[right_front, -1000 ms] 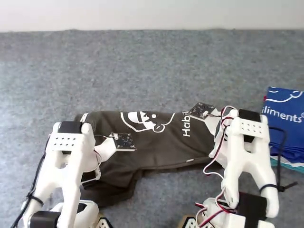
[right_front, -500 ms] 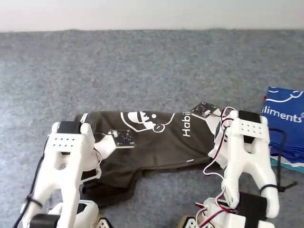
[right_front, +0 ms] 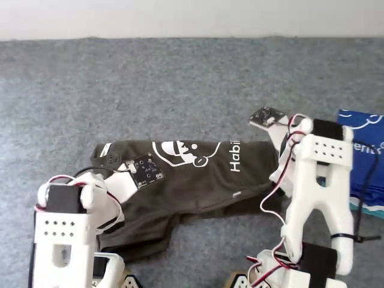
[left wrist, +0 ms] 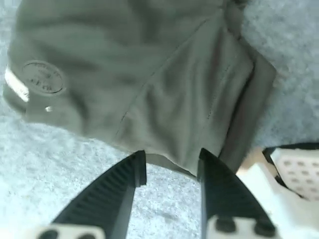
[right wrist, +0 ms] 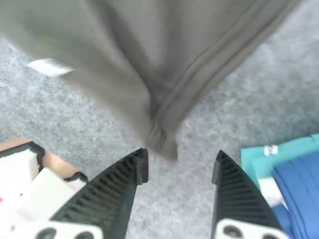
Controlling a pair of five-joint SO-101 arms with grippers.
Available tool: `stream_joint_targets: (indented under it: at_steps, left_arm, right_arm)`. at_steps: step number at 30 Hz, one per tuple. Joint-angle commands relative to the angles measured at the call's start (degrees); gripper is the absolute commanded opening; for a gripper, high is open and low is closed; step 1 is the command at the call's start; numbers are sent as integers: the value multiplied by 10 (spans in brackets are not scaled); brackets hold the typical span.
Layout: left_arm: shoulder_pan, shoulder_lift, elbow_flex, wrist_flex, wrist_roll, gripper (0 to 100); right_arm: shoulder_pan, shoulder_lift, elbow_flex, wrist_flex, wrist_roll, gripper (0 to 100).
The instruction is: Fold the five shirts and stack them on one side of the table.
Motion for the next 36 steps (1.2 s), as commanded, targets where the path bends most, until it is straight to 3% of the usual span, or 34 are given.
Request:
stream_joint_targets:
  at_steps: [1,9,13,17,20,23,36]
  left_arm:
    - [0,-11,-20,10,28,174]
    - [-20,-15,-40,0,77,171]
    - [-106,-14,-73,-31,116,169]
    - [-209,-14,-90,-58,146,110]
    - [-270,-15,-90,-67,163,28]
    - [-331,-15,-94,-67,188,15]
    - [-510,-15,-142,-67,265,15]
  right_arm:
    - [7,-28,-45,48,-1,222]
    - [-16,-23,-48,53,-5,221]
    - [-55,-21,-44,-10,-70,220]
    - [-58,1,-21,-165,-160,214]
    - [-72,42,-12,-248,-204,122]
    - [-88,88,-25,-284,-206,1]
    - [-87,317,-147,-341,-203,11]
